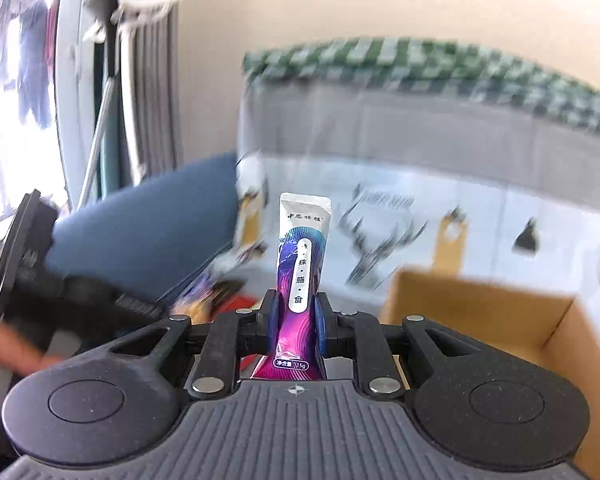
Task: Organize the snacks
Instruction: 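Lift the cracker bag in the left tool while the right tool carries the purple snack over the box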
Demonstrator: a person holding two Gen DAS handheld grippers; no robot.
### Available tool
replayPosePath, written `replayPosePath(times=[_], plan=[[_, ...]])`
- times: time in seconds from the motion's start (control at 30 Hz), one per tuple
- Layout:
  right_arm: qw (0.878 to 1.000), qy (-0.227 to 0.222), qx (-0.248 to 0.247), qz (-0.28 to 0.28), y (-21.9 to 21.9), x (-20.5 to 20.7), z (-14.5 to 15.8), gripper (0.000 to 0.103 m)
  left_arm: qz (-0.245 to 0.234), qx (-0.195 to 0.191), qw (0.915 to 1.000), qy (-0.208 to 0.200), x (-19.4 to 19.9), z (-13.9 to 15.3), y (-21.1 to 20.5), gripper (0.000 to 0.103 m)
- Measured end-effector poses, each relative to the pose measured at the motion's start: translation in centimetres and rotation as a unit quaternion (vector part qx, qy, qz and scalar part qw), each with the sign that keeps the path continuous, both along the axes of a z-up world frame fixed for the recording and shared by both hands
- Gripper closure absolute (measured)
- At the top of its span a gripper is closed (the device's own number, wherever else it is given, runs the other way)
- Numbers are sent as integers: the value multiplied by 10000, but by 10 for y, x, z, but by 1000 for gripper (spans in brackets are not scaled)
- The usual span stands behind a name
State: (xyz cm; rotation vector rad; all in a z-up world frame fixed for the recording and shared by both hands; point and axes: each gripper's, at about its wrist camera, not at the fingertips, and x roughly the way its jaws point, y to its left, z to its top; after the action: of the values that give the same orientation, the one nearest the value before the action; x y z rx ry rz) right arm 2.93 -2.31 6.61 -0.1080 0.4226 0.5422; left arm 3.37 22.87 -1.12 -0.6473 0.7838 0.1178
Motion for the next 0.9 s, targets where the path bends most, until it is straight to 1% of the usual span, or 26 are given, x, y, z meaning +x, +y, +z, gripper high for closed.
replayPosePath(times=[0.1, 0.2, 0.27, 0.33, 0.43, 0.63, 0.77, 0.9], plan=[[9996, -136, 21, -243, -31, 12, 4, 84, -94, 70, 9996, -268, 2, 9, -11, 50], [9979, 90, 123, -635, -62, 21, -11, 84, -184, 155, 9982, -542, 5, 17, -26, 50], [9967, 245, 116, -770, -76, 25, -19, 84, -242, 171, 9968, -740, 7, 23, -36, 50], [9959, 162, 113, -885, -89, 22, -18, 84, -284, 162, 9953, -915, 9, 28, -44, 50], [9949, 51, 41, -1006, -102, 20, -20, 84, -362, 142, 9923, -1174, 12, 35, -60, 50], [9919, 151, -55, -1256, -128, 26, -29, 84, -611, 59, 9848, -1623, 19, 45, -93, 50], [9902, 161, -112, -1385, -143, 28, -33, 84, -874, 60, 9788, -1850, 23, 49, -115, 50], [9881, 170, -159, -1517, -156, 28, -36, 84, -1145, 97, 9731, -1994, 25, 52, -136, 50]])
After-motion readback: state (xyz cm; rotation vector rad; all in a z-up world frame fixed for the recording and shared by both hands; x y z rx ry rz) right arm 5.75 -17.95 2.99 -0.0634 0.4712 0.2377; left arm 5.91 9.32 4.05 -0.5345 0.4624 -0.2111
